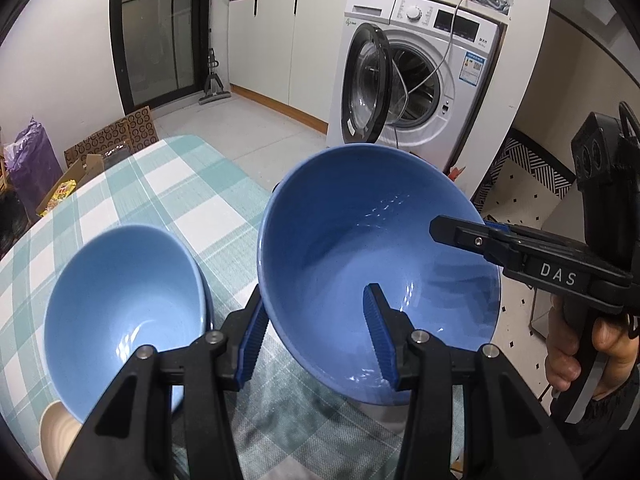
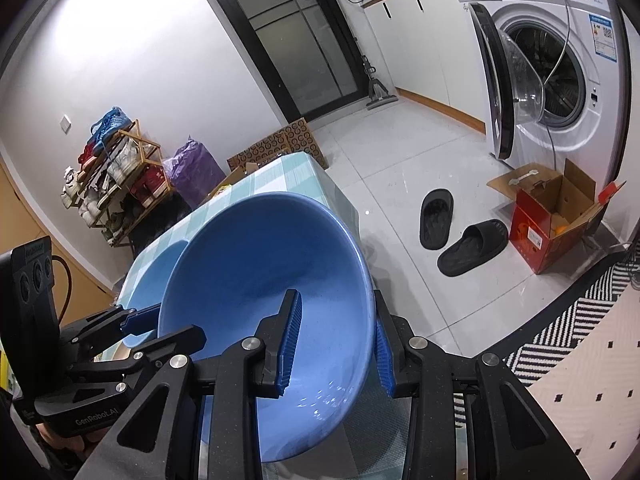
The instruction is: Organize plates and bowls
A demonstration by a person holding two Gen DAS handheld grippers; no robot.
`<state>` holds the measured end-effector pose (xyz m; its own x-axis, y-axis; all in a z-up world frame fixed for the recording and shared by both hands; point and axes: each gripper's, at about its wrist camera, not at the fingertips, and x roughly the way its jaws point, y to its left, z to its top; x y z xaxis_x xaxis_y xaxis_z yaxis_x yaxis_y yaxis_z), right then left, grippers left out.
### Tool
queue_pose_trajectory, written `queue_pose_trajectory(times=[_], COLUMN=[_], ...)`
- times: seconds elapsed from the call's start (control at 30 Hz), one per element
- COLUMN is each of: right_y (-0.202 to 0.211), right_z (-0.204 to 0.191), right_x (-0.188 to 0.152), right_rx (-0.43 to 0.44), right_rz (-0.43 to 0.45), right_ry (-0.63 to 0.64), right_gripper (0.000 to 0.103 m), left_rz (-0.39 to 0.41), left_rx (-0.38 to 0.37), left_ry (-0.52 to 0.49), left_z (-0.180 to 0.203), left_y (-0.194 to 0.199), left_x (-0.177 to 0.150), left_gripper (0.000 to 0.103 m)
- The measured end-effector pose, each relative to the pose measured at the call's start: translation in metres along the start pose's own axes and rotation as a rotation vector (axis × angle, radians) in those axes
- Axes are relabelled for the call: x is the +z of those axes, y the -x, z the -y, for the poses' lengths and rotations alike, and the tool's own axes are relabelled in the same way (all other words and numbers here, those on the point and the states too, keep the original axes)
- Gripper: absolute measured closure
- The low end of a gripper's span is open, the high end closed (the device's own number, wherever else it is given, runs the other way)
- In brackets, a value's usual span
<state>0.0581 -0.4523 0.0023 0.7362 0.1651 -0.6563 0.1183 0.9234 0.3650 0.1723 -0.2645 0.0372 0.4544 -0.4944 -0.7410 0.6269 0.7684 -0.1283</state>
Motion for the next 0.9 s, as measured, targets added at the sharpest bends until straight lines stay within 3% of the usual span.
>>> queue_pose_trajectory(times=[0.9], right_y=[0.025], right_z=[-0.083], right_x=[0.033], right_rx=[0.033], right_rz=[0.081], right_ry=[0.132], right_gripper=[0.068], left_rz=[0.181], left_rx=[0.034], left_ry=[0.081], left_z=[-0.049], left_y=[0.070], left_x=[0.004], left_gripper=[0.056])
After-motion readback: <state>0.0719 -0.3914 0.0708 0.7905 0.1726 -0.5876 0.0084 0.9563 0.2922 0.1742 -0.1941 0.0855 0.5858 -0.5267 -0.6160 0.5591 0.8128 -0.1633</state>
